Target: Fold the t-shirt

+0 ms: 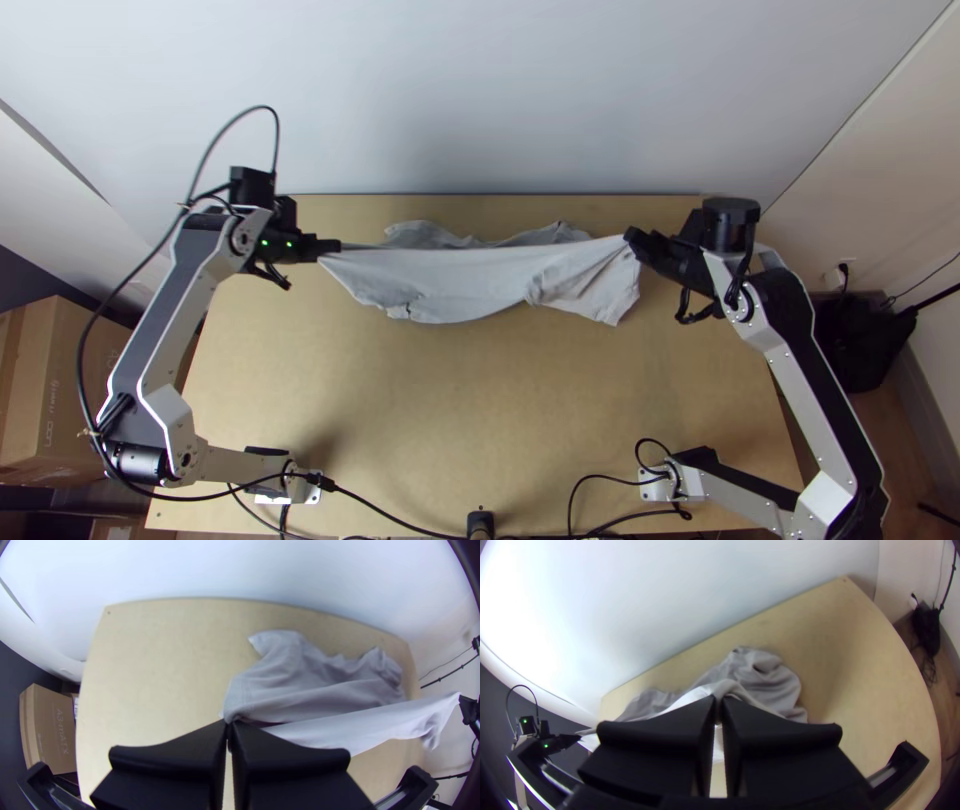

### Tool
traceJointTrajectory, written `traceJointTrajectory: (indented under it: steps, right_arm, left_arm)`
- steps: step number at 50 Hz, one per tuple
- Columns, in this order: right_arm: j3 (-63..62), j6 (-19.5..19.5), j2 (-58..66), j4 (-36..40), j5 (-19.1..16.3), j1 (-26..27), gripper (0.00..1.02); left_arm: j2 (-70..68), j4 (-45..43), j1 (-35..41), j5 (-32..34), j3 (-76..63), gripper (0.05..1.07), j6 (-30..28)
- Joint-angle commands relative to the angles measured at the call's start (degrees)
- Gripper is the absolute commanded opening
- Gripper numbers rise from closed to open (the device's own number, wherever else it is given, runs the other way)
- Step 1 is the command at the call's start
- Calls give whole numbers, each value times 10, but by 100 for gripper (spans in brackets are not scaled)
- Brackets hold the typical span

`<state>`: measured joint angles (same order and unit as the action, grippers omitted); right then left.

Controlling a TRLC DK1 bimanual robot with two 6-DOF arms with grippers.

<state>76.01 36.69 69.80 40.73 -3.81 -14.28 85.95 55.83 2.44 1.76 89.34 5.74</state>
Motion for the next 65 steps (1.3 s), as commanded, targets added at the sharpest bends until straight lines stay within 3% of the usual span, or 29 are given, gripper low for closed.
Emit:
traceJointTrajectory:
  steps: [1,10,16,21,27,38,46,55,65]
  right_arm:
    - [66,-54,10,-28,28,-18,3]
    - [157,-76,10,-35,37,-44,3]
    - [182,-118,-24,-39,35,-88,2]
    - [179,-146,-56,-45,29,-125,2]
    - [146,-149,-70,-45,29,-138,2]
    - [48,-145,-64,-68,28,-97,2]
    - [-30,-145,-51,-115,-17,-29,2]
    - [-91,-145,-34,-166,-49,22,2]
    - [-132,-144,-15,-205,-52,42,2]
  left_arm:
    - [-27,31,-15,-2,67,8,-9]
    - [-57,84,-24,-2,163,8,-13]
    - [-82,121,-24,-2,211,8,-26]
    - [-109,144,-19,-2,209,8,-42]
    - [-130,156,-11,12,142,8,-63]
    - [-134,103,14,32,-45,8,-76]
    - [-118,12,44,32,-144,8,-78]
    - [-49,-62,62,32,-174,8,-76]
    - [48,-151,72,32,-168,8,-72]
